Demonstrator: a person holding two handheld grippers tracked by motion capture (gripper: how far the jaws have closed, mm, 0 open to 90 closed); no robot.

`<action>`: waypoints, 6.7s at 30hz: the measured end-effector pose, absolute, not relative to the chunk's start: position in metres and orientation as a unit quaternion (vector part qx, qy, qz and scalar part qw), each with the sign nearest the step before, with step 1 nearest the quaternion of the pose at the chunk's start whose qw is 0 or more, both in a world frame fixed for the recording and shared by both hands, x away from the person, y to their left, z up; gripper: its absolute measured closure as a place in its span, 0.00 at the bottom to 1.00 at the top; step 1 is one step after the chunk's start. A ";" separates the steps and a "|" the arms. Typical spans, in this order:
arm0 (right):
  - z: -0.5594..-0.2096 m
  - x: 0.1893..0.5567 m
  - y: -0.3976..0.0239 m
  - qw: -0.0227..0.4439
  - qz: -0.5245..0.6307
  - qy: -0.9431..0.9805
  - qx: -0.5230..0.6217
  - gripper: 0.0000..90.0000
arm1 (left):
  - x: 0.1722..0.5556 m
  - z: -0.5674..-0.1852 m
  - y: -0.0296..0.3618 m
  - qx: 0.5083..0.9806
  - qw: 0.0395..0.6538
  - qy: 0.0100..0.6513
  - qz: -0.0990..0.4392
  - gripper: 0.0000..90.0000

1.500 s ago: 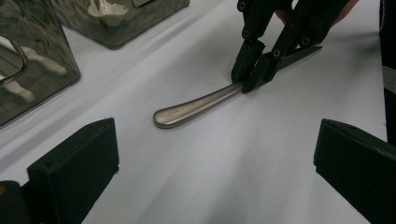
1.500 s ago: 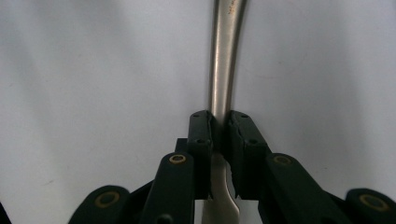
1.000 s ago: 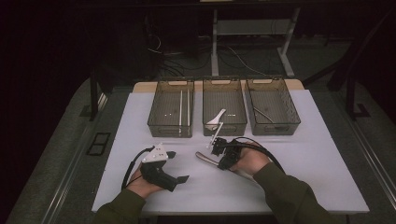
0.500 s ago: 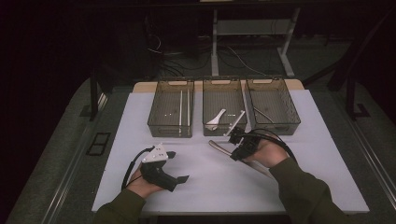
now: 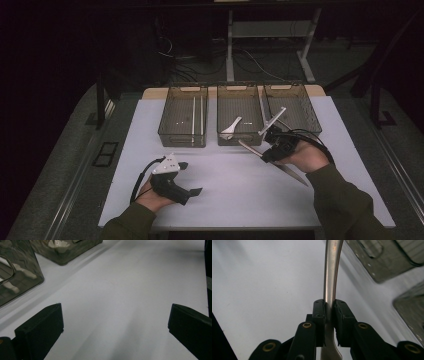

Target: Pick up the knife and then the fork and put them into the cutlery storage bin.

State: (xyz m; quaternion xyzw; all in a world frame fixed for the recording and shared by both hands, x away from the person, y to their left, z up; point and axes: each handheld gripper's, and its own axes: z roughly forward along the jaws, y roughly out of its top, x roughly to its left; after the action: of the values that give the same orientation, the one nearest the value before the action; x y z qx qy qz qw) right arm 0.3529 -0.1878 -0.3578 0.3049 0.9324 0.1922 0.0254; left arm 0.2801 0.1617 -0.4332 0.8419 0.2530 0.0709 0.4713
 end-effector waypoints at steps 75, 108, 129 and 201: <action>-0.347 0.541 -0.274 0.094 0.164 0.851 0.490 0.88 | 0.282 -0.435 0.161 0.840 0.473 0.257 0.063 0.00; -0.370 0.527 -0.273 0.088 0.203 0.840 0.495 0.61 | 0.282 -0.435 0.161 0.841 0.474 0.255 0.063 0.00; -0.354 0.489 -0.290 0.113 0.309 0.809 0.487 0.42 | 0.284 -0.435 0.160 0.841 0.473 0.256 0.062 0.00; -0.402 0.307 -0.294 0.154 0.461 0.791 0.371 0.21 | 0.283 -0.431 0.166 0.845 0.471 0.243 0.064 0.00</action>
State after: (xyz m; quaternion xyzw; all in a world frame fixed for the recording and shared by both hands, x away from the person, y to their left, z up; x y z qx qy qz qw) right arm 0.3070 -0.2944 -0.4017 0.3709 0.7913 0.4611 0.1535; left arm 0.2835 0.1659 -0.4308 0.8453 0.2429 0.0644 0.4715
